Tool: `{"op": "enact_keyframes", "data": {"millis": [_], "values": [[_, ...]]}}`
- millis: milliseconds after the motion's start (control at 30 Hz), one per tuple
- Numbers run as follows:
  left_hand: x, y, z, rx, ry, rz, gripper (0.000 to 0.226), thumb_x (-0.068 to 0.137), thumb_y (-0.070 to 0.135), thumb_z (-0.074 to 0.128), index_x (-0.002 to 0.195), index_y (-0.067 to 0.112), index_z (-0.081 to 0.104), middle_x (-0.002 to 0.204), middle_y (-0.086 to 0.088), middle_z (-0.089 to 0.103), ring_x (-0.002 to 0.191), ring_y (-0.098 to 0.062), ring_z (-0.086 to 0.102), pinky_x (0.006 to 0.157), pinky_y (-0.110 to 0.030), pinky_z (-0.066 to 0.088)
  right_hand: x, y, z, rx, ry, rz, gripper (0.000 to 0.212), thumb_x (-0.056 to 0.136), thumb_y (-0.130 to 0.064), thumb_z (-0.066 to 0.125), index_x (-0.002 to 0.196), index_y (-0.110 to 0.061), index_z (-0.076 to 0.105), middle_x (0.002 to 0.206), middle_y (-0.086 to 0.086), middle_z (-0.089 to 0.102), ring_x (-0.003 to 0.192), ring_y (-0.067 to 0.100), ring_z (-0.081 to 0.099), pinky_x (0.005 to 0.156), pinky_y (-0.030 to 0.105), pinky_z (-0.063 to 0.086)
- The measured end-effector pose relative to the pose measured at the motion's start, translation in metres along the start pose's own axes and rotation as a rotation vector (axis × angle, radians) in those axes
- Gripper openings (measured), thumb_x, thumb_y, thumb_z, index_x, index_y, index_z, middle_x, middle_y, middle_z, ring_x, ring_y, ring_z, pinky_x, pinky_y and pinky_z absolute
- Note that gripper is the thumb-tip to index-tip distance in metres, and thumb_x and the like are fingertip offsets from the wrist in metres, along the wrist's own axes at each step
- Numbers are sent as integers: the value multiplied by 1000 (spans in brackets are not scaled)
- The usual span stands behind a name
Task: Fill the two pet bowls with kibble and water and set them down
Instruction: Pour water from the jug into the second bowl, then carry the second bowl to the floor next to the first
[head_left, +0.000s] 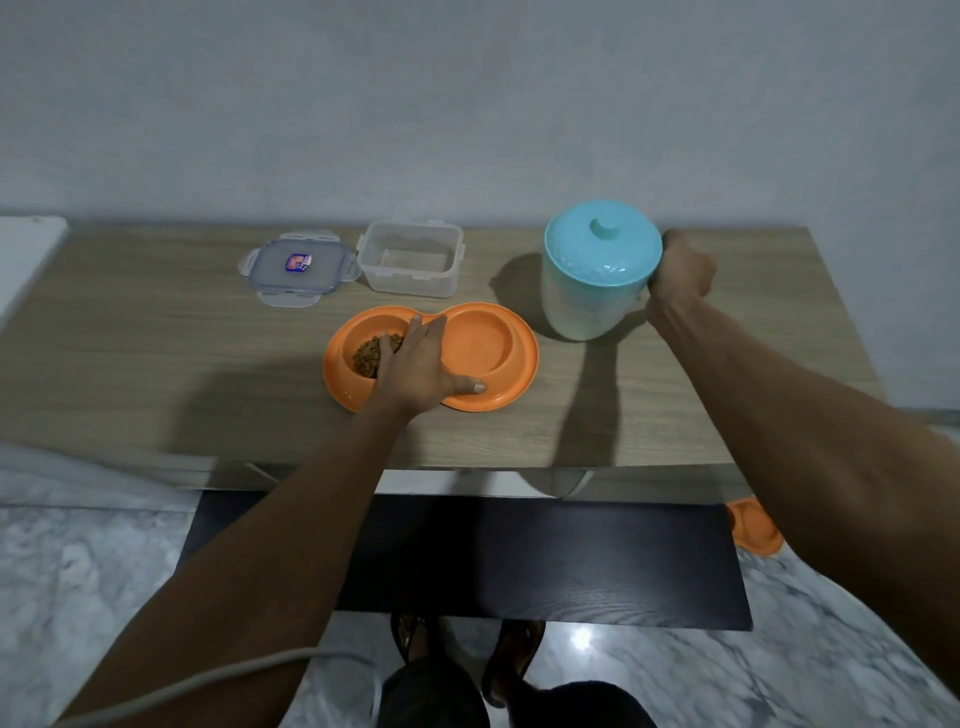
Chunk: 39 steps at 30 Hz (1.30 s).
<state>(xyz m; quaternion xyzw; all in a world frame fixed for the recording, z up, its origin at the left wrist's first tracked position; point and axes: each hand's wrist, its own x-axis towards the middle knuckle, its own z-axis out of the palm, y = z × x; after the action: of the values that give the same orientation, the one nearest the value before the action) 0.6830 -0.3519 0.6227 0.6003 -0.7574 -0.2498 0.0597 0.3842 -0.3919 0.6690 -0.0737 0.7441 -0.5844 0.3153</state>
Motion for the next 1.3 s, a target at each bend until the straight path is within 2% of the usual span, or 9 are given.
{"op": "enact_keyframes", "data": {"millis": [167, 267, 333, 467, 533, 767, 967, 1167, 1300], "values": [[0, 1, -1, 16, -3, -4, 110, 69, 62, 75, 154, 19, 21, 161, -6, 25, 153, -24, 6, 117, -59, -4, -1, 1, -2, 23, 12, 2, 34, 78, -32, 59, 99, -7, 65, 87, 4, 62, 68, 21, 53, 50, 28, 40], [-1, 6, -4, 71, -22, -8, 111, 70, 63, 73, 155, 17, 19, 161, -6, 26, 153, -25, 6, 117, -60, -3, -7, 2, -6, 26, 20, -26, 24, 82, -34, 56, 69, -14, 60, 75, 4, 62, 68, 22, 54, 53, 26, 44], [-4, 8, -6, 91, -26, -4, 112, 71, 64, 73, 155, 15, 17, 161, -7, 25, 152, -27, 6, 116, -62, -2, -16, 5, -11, 7, 40, -50, 30, 87, -35, 52, 64, -16, 57, 77, 4, 60, 71, 22, 53, 48, 22, 42], [-7, 9, -11, 28, 17, 11, 113, 72, 65, 71, 156, 15, 13, 164, -5, 17, 152, -27, 5, 116, -63, 0, -33, 18, -19, -21, 134, -39, 42, 90, -41, 47, 104, -7, 67, 101, 9, 64, 96, 28, 58, 82, 34, 48], [-8, -1, -16, -33, 66, 10, 111, 74, 68, 67, 156, 16, 14, 164, -4, 17, 152, -26, 9, 116, -64, 6, -41, 28, -20, -38, 153, -3, 52, 85, -48, 49, 112, -6, 65, 114, 15, 65, 105, 33, 61, 92, 45, 53], [-16, -54, -45, -100, 224, -215, 83, 87, 62, 55, 147, 9, 34, 153, -12, 37, 141, -32, 33, 110, -52, 31, -97, 73, -1, -107, 155, 71, 58, 91, -42, 53, 133, -2, 50, 135, 19, 54, 118, 38, 55, 90, 40, 43], [-13, -102, -47, -160, 158, -460, 76, 83, 67, 52, 126, 4, 54, 130, -19, 55, 122, -38, 51, 98, -49, 46, -133, 102, 28, -192, 95, 123, 62, 88, -45, 50, 135, -4, 50, 135, 19, 55, 118, 38, 54, 96, 44, 45], [-5, -116, -45, -165, 76, -441, 70, 78, 71, 51, 102, 7, 68, 100, -15, 69, 92, -36, 66, 83, -46, 55, -146, 114, 46, -467, -63, 69, 63, 72, -50, 63, 116, -5, 62, 119, 17, 62, 107, 37, 60, 90, 51, 56], [1, -120, -43, -201, 50, -448, 61, 73, 67, 54, 93, 12, 69, 87, -11, 71, 79, -33, 70, 78, -44, 58, -148, 115, 47, -512, -66, 58, 53, 78, -41, 69, 115, -5, 62, 118, 18, 63, 108, 37, 61, 88, 53, 57]]}}
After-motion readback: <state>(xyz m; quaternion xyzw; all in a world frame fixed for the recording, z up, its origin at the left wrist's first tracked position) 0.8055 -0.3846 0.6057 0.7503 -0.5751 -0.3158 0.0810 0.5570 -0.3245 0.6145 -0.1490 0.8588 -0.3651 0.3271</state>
